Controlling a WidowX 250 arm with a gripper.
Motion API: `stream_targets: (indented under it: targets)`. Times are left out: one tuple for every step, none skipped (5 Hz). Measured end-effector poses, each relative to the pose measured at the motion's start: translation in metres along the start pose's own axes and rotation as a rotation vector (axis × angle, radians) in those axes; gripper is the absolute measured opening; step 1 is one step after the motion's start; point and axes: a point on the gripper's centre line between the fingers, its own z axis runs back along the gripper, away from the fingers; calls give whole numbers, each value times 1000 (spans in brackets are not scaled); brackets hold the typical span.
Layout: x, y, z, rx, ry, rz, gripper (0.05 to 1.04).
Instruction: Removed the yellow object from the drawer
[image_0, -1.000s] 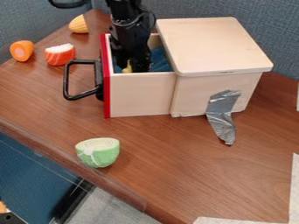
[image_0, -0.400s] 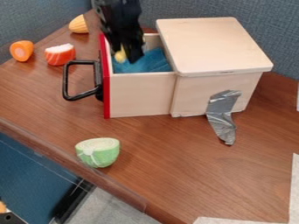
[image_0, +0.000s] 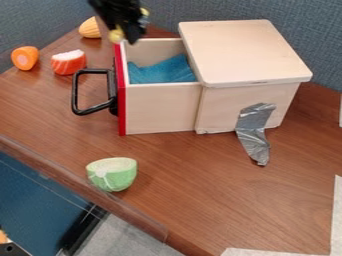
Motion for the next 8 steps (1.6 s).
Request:
stream_targets:
  targets:
    - [-22,16,2,25,38,20,606]
    - [-45,30,1,66,80,24,606]
    - [-73,47,-12,96,142,30,606]
    - [-101,63,-29,117,221,59,606]
    - [-128,82,-37,157,288,110,606]
    - [-156,92,-55,146,367,162,606]
    - [-167,112,-66,187,407,196,606]
    - [-168,121,-69,211,423,189,686]
